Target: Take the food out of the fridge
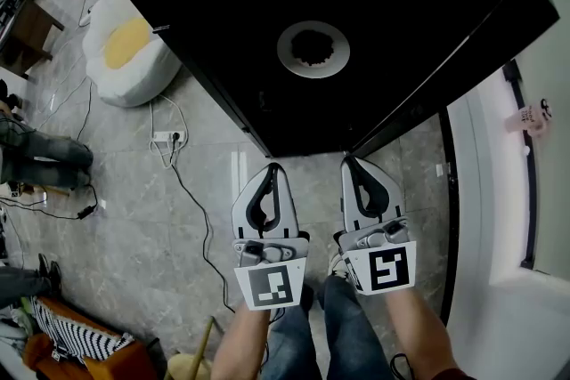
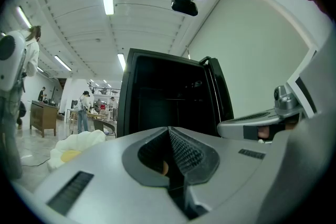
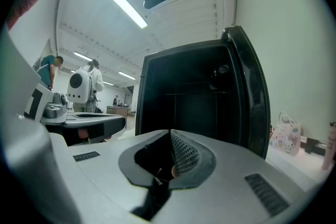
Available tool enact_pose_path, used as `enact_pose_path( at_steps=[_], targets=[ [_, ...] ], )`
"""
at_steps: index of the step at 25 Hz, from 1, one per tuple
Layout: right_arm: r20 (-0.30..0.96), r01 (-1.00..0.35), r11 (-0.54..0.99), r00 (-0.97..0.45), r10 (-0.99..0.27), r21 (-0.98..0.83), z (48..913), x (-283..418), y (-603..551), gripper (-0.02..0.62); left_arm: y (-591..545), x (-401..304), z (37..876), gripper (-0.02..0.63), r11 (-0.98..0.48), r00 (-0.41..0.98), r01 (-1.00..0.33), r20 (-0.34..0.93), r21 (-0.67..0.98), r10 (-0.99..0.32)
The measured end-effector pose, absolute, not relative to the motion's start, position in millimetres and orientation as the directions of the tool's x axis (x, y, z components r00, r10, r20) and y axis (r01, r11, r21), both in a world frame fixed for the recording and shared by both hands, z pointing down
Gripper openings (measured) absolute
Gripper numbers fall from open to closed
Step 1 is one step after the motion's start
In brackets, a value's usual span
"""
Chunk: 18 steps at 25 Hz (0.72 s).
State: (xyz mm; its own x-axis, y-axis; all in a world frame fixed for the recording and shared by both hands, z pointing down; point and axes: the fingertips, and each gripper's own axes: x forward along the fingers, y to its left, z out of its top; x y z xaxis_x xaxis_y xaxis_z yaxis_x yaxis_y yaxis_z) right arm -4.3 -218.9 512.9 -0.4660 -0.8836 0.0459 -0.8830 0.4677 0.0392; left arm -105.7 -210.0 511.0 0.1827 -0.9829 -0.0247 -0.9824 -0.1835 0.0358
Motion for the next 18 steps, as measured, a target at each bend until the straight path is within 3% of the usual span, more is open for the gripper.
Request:
enact_pose_path(
  at_steps=[18],
  targets=[
    [0.099, -0.891, 0.44, -0.45, -0.888, -0.111, 530.7, -9.5, -243.1, 0.023, -212.7, -116.3, 511.1, 0.012, -0.176, 0.175, -0.984, -0.028, 0.025, -0.984]
  ],
)
